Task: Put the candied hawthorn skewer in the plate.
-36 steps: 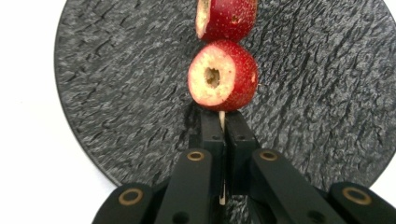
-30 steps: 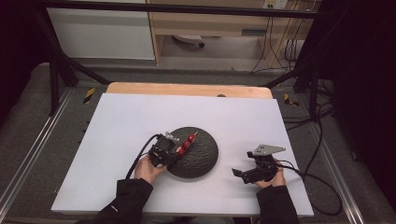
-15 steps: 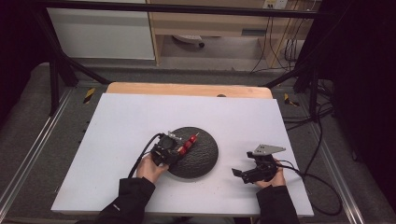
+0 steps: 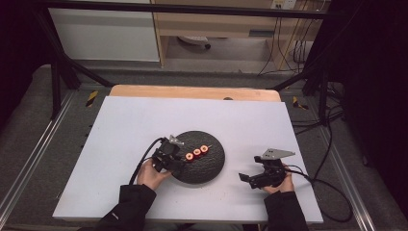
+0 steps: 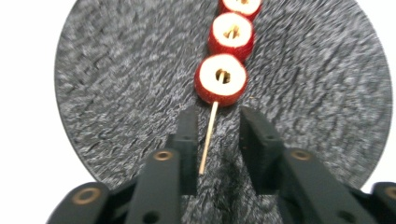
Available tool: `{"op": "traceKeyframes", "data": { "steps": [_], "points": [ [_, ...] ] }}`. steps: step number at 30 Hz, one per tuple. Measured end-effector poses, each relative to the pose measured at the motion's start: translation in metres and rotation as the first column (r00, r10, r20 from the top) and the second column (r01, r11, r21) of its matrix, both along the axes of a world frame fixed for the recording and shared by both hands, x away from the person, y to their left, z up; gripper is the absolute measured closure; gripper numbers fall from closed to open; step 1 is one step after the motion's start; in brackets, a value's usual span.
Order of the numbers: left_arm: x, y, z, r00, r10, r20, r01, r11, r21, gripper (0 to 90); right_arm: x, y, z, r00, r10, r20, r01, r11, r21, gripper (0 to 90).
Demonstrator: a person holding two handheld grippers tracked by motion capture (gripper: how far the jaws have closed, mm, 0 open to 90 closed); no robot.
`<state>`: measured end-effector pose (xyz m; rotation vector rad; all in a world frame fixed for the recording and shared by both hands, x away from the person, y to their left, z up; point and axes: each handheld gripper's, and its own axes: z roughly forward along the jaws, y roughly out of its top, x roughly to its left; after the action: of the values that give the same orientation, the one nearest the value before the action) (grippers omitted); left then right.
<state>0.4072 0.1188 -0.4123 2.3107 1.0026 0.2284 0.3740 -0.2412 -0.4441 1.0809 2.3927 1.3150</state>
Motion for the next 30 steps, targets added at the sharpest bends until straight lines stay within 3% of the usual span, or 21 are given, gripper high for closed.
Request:
{"op": "traceKeyframes", "data": {
  "steps": [6, 10, 14, 20, 26, 30],
  "points": [
    [-0.007, 0.019, 0.007, 0.9993, 0.003, 0.036, -0.001, 0.9979, -0.065, 43.8, 0.0, 0.001, 0.0, 1.0, -0.004, -0.005, 0.004, 1.0, 0.002, 0.9],
    [-0.014, 0.034, 0.009, 0.9962, 0.005, 0.087, 0.0, 0.9986, -0.053, 29.7, 0.0, 0.001, 0.0, 0.9999, -0.007, -0.009, 0.007, 1.0, 0.0, 0.6],
    [-0.021, 0.051, 0.007, 0.9937, 0.014, 0.111, -0.005, 0.9963, -0.086, 19.8, 0.0, 0.001, 0.0, 0.9998, -0.012, -0.013, 0.012, 1.0, -0.002, 0.6],
    [-0.032, 0.08, -0.001, 0.9902, 0.034, 0.136, -0.017, 0.9926, -0.12, 14.0, 0.001, 0.001, -0.001, 0.9999, -0.012, -0.008, 0.012, 1.0, -0.014, 0.5],
    [-0.043, 0.112, -0.009, 0.9851, 0.068, 0.158, -0.041, 0.9845, -0.171, 13.4, 0.001, 0.001, -0.001, 0.9998, -0.017, -0.012, 0.016, 1.0, -0.017, 0.5],
    [-0.049, 0.128, -0.016, 0.9826, 0.079, 0.168, -0.048, 0.9822, -0.182, 13.6, 0.001, 0.001, -0.002, 0.9998, -0.019, -0.011, 0.018, 1.0, -0.023, 0.5]
  ]
}}
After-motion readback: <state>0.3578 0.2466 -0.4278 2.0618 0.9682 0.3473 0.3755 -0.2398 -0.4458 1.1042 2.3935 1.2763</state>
